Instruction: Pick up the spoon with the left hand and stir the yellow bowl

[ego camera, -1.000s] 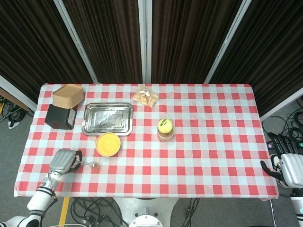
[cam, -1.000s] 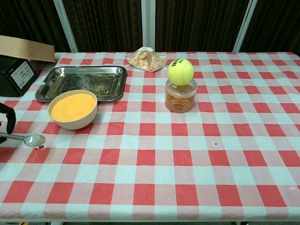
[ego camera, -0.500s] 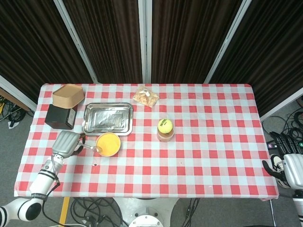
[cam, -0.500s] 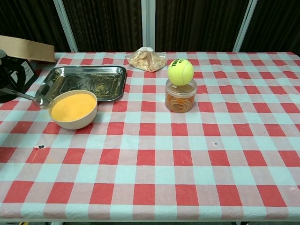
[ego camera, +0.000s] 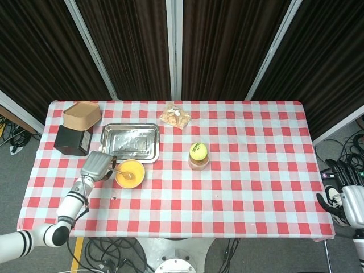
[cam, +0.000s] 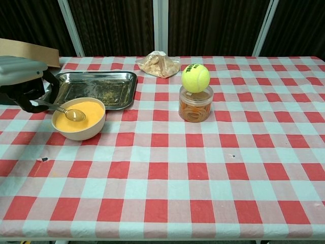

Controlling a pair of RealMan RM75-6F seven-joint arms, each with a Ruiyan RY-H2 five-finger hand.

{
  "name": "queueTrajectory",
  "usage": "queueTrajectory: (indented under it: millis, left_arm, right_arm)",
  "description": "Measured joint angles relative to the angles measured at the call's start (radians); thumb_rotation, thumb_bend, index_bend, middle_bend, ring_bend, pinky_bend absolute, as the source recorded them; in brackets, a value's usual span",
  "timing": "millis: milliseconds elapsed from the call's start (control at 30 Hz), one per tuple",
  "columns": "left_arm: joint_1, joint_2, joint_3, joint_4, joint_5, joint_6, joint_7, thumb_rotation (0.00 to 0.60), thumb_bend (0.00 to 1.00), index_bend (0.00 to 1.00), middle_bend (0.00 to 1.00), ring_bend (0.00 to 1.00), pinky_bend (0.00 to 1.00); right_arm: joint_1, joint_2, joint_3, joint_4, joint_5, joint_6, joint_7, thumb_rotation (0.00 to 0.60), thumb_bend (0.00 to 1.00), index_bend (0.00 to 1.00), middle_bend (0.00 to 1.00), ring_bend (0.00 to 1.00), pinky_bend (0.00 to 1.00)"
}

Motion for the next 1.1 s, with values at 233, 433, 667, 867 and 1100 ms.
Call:
queueTrajectory:
  millis: [233, 433, 667, 867, 1100]
  left_arm:
    - [-0.015, 0.005, 0.018, -0.031, -0.025, 0.026, 0.028, 0.600, 0.38, 0.44, 0.97, 0.93, 0.97]
    - [-0.029, 0.015, 0.023, -0.030, -0.018, 0.029, 0.016, 0.600, 0.34, 0.48, 0.97, 0.93, 0.97]
    - [-0.050, 0.003, 0.036, 0.007, -0.038, 0.005, 0.009, 0.600, 0.34, 0.49, 0.97, 0.93, 0.97]
    - [-0.058, -0.002, 0.047, 0.016, -0.047, -0.001, 0.006, 0.600, 0.34, 0.52, 0.97, 0.93, 0.97]
    - [-0.070, -0.004, 0.053, 0.029, -0.059, -0.012, -0.008, 0.600, 0.35, 0.54, 0.97, 0.93, 0.97]
  right_arm:
    - [0.001, -0.002, 0.001, 0.007, -0.001, 0.000, 0.007, 0.600, 0.27, 0.00, 0.08, 0.00, 0.00]
    - [-0.001, -0.003, 0.003, 0.012, -0.001, 0.004, 0.014, 0.600, 0.27, 0.00, 0.08, 0.00, 0.00]
    - [-0.006, 0.000, 0.006, 0.016, 0.007, 0.011, 0.020, 0.600, 0.27, 0.00, 0.08, 0.00, 0.00]
    - [-0.006, -0.003, 0.005, 0.015, 0.006, 0.007, 0.019, 0.600, 0.27, 0.00, 0.08, 0.00, 0.00]
    - [-0.010, -0.003, 0.004, 0.014, 0.008, 0.009, 0.019, 0.600, 0.27, 0.00, 0.08, 0.00, 0.00]
